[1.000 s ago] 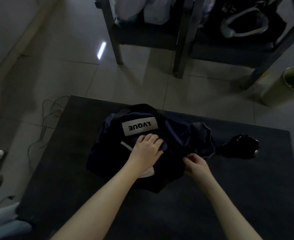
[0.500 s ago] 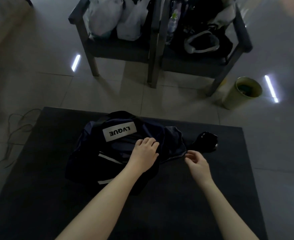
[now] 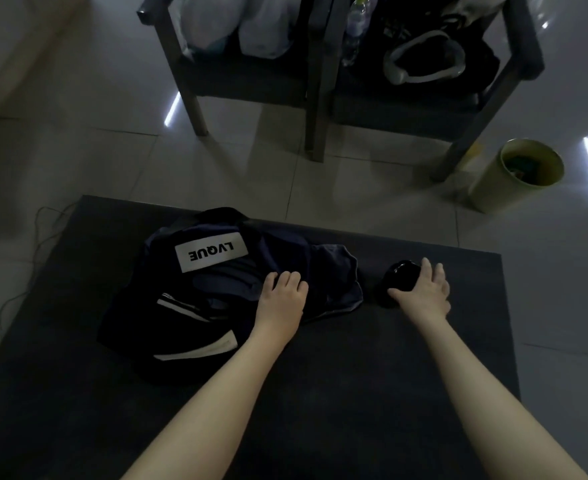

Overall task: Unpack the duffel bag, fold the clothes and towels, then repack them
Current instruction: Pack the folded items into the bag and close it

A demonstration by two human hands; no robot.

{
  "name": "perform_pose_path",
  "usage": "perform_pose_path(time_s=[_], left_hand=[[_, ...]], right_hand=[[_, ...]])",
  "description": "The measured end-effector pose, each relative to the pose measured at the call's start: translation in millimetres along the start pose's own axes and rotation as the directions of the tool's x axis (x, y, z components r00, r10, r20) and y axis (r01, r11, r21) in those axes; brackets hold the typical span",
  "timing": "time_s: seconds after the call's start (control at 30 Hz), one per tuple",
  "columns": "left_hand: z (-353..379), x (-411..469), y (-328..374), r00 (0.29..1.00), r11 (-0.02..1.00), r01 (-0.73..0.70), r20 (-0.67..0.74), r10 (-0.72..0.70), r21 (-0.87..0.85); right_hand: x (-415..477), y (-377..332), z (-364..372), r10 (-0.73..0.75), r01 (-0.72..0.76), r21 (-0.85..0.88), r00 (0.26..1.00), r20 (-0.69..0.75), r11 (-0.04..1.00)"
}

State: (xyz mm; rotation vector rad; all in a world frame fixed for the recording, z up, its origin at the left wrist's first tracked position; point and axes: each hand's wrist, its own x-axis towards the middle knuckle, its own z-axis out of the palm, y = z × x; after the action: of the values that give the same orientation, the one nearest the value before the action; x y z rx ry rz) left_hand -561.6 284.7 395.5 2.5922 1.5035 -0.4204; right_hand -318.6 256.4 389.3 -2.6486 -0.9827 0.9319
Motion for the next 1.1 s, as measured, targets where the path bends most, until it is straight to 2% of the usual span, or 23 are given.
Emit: perform_pose_path(time_s=[0.13,0.33,0.43,0.6,0.77,0.97,1.1], left_hand=[[6.4,-0.2,3.0,0.999,0.999,0.037,-0.039,-0.037,0.014],[19.0,-0.5,4.2,0.988,0.994,0.106,-0.115,-0.106,-0.001],[21.7,2.7,4.7,0.982,0.991,0.132,-0.136,-0.128,0.024],[22.4,5.8,0.2,0.965,0.99,0.139,-0.226,-0.131,0.022],[16.9,2.8,-3.3,0.951,0.968,0.164,-0.23,-0.206,-0.189],[15.7,0.0,-9.7,0.929,0.903,0.163,-0.248,-0.277,-0.397],[11.1,-2.1,-15.9,0.904,0.816,0.179,-0.236,-0.357,-0.549]], right_hand=[[14.5,4.2,7.8,0.015,-0.017,0.039,0.998,0.067,0.999],[21.8,17.3,16.2,-0.047,0.049,0.103,0.999,-0.021,0.994],[15.4,14.2,18.6,-0.12,0.122,0.059,0.992,-0.032,0.991],[-5.7,-1.7,26.3,-0.294,0.307,0.132,0.95,-0.109,0.943],[-25.0,-25.8,26.7,-0.423,0.438,0.171,0.898,-0.119,0.883],[-47.4,-46.9,29.2,-0.483,0.545,0.267,0.834,-0.267,0.795],[-50.9,-57.1,26.8,-0.477,0.523,0.363,0.852,-0.214,0.771]])
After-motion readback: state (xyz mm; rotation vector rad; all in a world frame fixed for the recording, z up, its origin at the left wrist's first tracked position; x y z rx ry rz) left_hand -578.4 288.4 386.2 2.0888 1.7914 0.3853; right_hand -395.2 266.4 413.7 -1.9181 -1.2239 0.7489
